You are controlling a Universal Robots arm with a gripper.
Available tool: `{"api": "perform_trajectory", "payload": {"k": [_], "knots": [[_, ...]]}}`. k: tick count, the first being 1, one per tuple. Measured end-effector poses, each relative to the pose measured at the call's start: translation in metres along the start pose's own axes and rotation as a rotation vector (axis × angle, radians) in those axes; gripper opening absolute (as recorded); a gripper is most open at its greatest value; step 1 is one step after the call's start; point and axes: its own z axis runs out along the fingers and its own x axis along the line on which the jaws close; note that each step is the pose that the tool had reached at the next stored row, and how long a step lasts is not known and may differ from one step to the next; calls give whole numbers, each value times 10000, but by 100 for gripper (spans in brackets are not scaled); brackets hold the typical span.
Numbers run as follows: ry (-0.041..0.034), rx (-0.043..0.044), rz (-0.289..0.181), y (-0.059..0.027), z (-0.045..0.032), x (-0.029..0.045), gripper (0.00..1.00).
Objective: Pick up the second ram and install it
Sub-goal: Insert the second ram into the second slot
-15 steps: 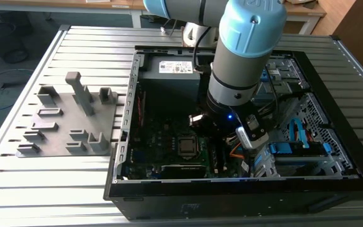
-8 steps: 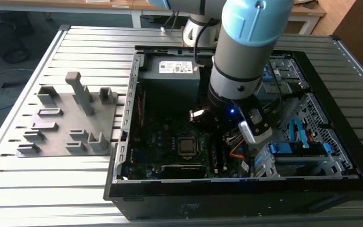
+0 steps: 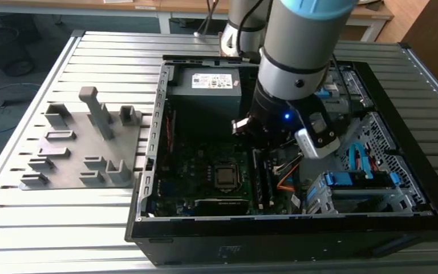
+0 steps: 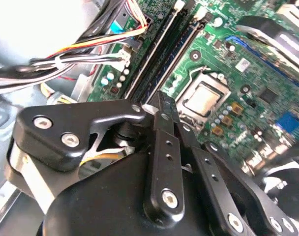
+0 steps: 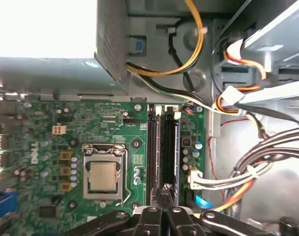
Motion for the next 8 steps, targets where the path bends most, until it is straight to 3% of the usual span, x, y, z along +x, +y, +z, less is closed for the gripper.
{"api": "perform_trajectory", "payload": {"k": [2, 8], "knots": [[-1, 2, 1, 3, -80, -1, 10], [-2, -2, 1, 2, -82, 0, 10]]}}
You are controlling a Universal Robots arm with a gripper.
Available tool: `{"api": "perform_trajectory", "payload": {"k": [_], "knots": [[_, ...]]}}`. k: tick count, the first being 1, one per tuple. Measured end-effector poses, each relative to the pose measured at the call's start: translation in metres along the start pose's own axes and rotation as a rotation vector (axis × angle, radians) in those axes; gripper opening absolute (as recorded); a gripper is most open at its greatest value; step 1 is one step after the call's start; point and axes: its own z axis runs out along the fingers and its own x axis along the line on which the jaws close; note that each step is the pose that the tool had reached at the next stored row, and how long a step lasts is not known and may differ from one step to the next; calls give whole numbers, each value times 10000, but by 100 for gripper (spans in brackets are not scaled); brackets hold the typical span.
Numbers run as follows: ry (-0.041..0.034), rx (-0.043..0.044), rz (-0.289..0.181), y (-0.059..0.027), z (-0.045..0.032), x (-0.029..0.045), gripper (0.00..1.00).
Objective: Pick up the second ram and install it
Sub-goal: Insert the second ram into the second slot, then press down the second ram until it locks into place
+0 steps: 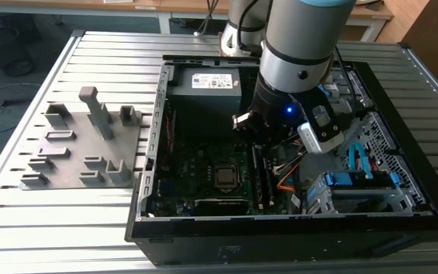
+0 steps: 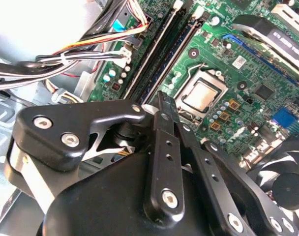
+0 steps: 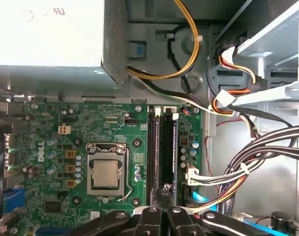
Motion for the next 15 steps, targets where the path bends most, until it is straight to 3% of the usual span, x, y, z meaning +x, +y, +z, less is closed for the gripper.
{"api": "perform_trajectory", "payload": {"k": [6, 15], "knots": [[1, 0, 0, 1, 13, 0, 10], [0, -1, 0, 147, 177, 1, 10]]}}
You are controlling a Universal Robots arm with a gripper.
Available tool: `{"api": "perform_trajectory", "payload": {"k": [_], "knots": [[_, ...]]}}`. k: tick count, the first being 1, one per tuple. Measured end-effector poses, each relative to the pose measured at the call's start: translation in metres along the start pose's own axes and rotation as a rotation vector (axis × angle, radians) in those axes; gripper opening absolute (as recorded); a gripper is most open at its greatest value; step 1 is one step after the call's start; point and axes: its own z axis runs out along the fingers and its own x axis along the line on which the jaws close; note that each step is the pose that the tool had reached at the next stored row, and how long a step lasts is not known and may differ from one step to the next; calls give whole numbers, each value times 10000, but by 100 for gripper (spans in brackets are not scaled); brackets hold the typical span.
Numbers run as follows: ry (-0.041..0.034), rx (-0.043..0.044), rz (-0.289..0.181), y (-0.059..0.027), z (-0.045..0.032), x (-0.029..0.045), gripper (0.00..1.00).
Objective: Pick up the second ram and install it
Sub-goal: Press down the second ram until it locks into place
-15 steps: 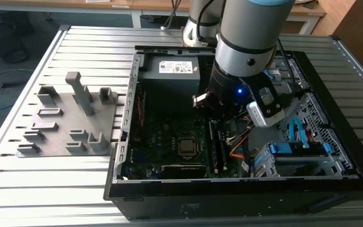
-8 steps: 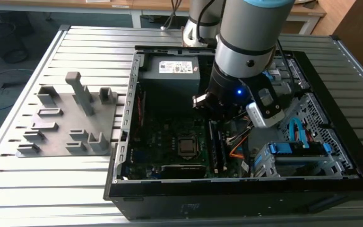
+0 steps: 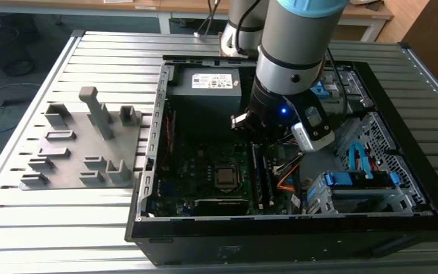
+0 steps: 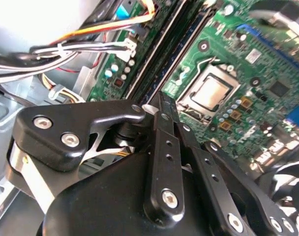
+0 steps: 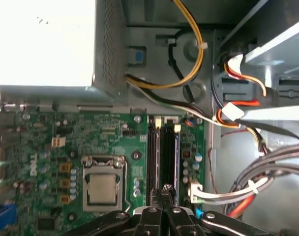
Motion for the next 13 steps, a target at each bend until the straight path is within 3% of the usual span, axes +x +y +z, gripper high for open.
{"api": "perform_trajectory", "payload": {"k": [13], "knots": [[1, 1, 0, 282, 239, 2, 10]]}}
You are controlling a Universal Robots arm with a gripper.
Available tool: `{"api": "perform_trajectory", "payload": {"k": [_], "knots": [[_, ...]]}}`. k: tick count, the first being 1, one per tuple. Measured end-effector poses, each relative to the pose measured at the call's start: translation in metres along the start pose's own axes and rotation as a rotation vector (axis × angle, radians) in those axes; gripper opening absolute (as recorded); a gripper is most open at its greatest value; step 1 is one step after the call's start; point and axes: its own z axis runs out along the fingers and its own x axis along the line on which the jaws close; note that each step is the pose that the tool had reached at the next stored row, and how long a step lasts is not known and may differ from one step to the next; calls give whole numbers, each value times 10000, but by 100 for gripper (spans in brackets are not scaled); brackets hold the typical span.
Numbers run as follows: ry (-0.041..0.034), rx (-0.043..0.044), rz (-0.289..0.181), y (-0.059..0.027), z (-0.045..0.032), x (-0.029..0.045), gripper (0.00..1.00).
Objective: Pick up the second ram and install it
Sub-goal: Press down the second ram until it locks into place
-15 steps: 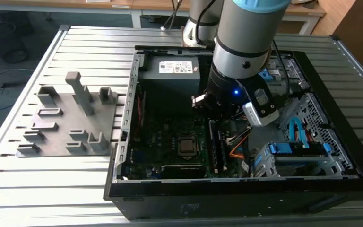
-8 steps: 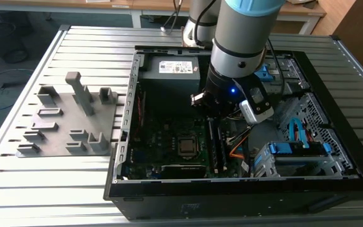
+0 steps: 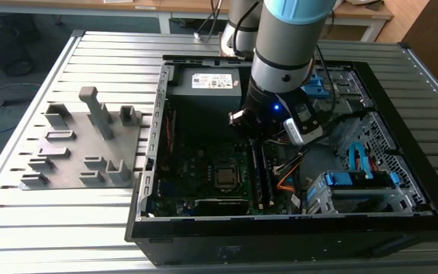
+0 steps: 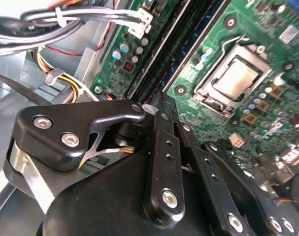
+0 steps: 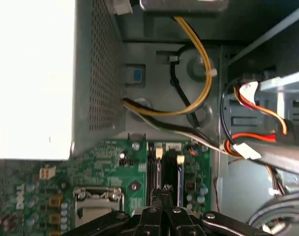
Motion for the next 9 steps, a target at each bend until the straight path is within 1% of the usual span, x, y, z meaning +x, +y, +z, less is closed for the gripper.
{"api": "perform_trajectory", "payload": {"k": [3, 4, 8, 9], "knots": [[-1, -3, 0, 43, 56, 1, 10], [0, -1, -1, 63, 100, 1, 10], [1, 4, -3, 79, 130, 2, 10], [3, 9, -4, 85, 147, 2, 10]]}}
